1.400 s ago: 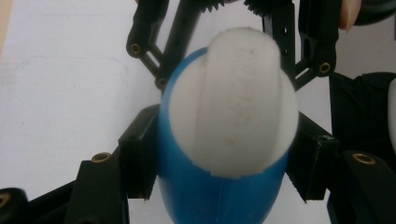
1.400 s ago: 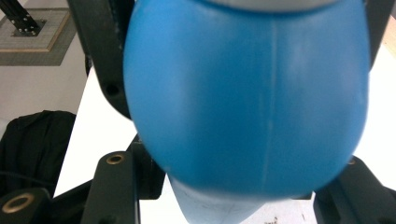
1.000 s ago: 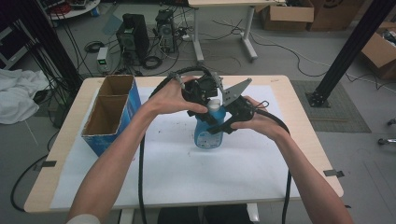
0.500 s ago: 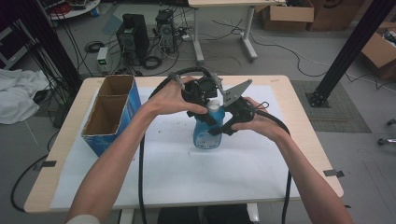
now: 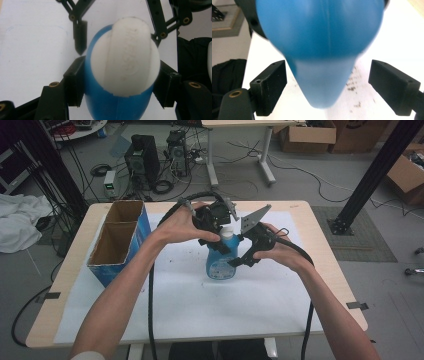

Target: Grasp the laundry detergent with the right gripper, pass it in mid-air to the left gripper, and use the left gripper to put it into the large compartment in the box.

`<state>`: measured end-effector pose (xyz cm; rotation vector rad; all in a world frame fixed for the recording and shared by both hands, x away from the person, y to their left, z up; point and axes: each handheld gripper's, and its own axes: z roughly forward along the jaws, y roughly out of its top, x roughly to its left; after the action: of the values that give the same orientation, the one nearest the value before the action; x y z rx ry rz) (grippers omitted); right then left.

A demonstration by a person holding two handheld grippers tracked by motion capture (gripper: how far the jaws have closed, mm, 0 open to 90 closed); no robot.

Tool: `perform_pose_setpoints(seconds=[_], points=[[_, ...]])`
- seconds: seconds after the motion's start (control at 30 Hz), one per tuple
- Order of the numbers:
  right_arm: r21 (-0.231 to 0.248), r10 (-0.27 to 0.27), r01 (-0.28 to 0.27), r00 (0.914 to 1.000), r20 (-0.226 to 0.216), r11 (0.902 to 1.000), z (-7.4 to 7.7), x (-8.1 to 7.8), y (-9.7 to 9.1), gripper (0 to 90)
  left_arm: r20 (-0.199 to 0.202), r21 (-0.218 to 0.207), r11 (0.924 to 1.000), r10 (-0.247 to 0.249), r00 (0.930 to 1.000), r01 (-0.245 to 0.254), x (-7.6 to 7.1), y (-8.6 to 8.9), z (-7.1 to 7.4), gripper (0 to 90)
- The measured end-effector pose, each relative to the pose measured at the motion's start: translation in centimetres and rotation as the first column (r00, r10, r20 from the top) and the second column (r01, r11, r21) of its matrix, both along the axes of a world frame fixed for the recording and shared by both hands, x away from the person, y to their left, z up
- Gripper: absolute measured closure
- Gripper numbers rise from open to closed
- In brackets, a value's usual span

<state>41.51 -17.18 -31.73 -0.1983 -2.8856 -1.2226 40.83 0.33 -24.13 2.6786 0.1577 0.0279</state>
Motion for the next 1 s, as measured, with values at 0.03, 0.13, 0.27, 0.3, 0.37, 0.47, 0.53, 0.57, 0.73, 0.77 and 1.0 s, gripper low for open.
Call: perform_pose_setpoints(seconds=[0.03, 0.13, 0.27, 0.3, 0.37, 0.47, 0.53, 0.57, 0.73, 0.77, 1.0], points=[[-0.010, 0.002, -0.002, 1.0000, -0.003, 1.0000, 0.0, 0.0, -0.2, 14.9, 0.001, 0.002, 1.0000, 0.002, 1.0000, -0.002, 0.0, 0.0, 0.0, 37.7], [-0.033, -0.006, 0.005, 1.0000, -0.006, 0.9994, 0.2, -0.1, -0.6, 15.0, 0.002, 0.005, 0.9999, 0.012, 0.9999, -0.012, 0.0, 0.3, 0.1, 37.7], [-0.073, -0.050, 0.050, 0.9987, 0.004, 0.9961, 0.5, -0.2, -1.2, 15.1, 0.000, 0.011, 0.9996, 0.027, 0.9996, -0.027, 0.1, 0.6, 0.1, 37.7], [-0.079, -0.064, 0.065, 0.9979, 0.006, 0.9947, 0.6, -0.1, -1.4, 15.0, 0.002, 0.014, 0.9995, 0.029, 0.9996, -0.029, 0.2, 0.6, 0.2, 37.7], [-0.096, -0.094, 0.095, 0.9955, 0.011, 0.9908, 0.7, -0.1, -1.8, 15.0, 0.002, 0.015, 0.9991, 0.040, 0.9992, -0.040, 0.2, 0.8, 0.2, 37.7], [-0.143, -0.130, 0.131, 0.9914, 0.017, 0.9810, 0.9, -0.1, -2.5, 15.0, 0.005, 0.012, 0.9977, 0.066, 0.9978, -0.066, 0.4, 1.1, 0.3, 37.7], [-0.178, -0.144, 0.145, 0.9894, 0.017, 0.9734, 1.0, -0.1, -2.8, 15.2, 0.006, 0.010, 0.9966, 0.081, 0.9967, -0.081, 0.4, 1.3, 0.4, 37.7], [-0.191, -0.146, 0.147, 0.9891, 0.020, 0.9705, 1.0, -0.1, -2.9, 15.2, 0.005, 0.013, 0.9962, 0.086, 0.9963, -0.086, 0.5, 1.4, 0.5, 37.7], [-0.263, -0.185, 0.186, 0.9823, 0.027, 0.9468, 1.0, -0.2, -3.7, 16.0, 0.000, 0.017, 0.9910, 0.133, 0.9911, -0.133, 0.6, 2.0, 1.0, 37.7], [-0.274, -0.198, 0.195, 0.9801, 0.019, 0.9418, 1.0, -0.2, -3.9, 16.8, -0.001, 0.020, 0.9893, 0.145, 0.9895, -0.145, 0.6, 2.1, 1.1, 37.7], [-0.369, -0.279, 0.281, 0.9584, 0.062, 0.8858, 0.6, -0.1, -4.9, 18.5, 0.000, 0.034, 0.9625, 0.269, 0.9631, -0.269, 1.1, 3.5, 2.2, 37.7]])
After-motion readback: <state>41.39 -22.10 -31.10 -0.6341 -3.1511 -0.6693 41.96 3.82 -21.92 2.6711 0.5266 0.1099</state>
